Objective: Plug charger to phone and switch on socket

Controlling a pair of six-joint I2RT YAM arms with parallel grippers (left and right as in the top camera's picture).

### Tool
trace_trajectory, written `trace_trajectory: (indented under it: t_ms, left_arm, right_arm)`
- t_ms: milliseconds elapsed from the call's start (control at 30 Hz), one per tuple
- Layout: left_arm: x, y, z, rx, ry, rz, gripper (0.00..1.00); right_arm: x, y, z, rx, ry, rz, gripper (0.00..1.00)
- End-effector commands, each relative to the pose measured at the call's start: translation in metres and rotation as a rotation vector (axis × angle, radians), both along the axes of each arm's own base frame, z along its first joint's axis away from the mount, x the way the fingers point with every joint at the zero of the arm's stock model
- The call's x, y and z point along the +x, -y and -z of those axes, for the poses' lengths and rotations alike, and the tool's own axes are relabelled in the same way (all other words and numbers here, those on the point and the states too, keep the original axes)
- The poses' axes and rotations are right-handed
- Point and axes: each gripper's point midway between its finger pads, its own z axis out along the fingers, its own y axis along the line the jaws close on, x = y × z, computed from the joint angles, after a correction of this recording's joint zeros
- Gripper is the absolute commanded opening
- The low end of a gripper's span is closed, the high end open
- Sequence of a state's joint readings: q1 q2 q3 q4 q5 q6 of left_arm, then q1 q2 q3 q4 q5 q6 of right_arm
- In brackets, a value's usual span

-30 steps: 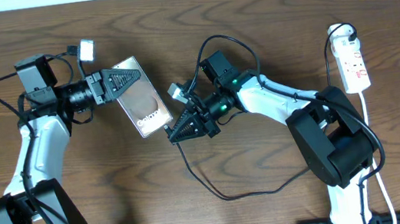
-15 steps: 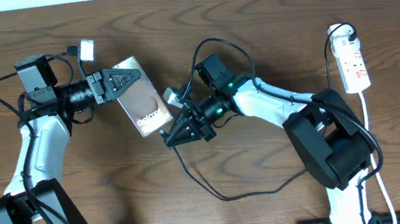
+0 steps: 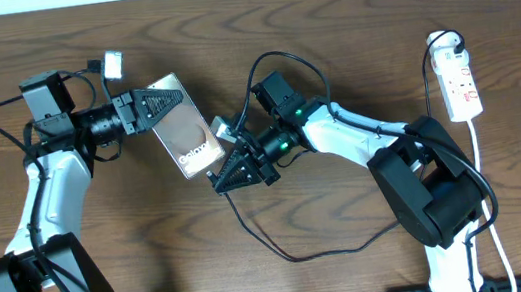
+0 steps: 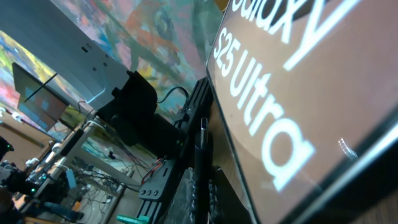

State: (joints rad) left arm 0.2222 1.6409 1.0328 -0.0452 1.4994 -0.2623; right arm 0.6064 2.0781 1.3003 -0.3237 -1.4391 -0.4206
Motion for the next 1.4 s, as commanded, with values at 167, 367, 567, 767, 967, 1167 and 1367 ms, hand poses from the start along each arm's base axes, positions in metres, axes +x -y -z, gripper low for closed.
trace_trajectory:
  t_ms: [167, 367, 567, 767, 967, 1167, 1367]
  left_arm:
    - [-0.0074, 0.0016, -0.0083, -0.050, 0.004, 0.049, 0.07]
    - [-0.0074, 0.0016, -0.0083, -0.047, 0.013, 0.050, 0.08]
    - [-0.0075, 0.0016, -0.0083, -0.047, 0.013, 0.050, 0.07]
    - [-0.0075, 0.0017, -0.0082, -0.047, 0.013, 0.050, 0.07]
    - [-0.0077, 0.0017, -0.0081, -0.048, 0.009, 0.050, 0.08]
    - [-0.0078, 0.0021, -0.0081, -0.048, 0.010, 0.051, 0.07]
    - [-0.0077, 0.0021, -0.0080, -0.048, 0.010, 0.051, 0.07]
  right_arm:
    - [-0.0024, -0.0001, -0.0124, 0.033, 0.032, -0.009, 0.01]
    - [-0.0024, -0.0004, -0.0143, 0.041, 0.027, -0.012, 0.01]
    - [-0.0023, -0.0005, -0.0148, 0.044, 0.028, -0.013, 0.01]
    - [-0.0008, 0.0004, -0.0147, 0.042, 0.027, -0.009, 0.01]
    - [0.0037, 0.0032, -0.0143, 0.036, 0.021, 0.005, 0.01]
    - [0.0042, 0.0034, -0.0141, 0.035, 0.021, 0.007, 0.01]
    - [0.0047, 0.0037, -0.0141, 0.035, 0.021, 0.008, 0.01]
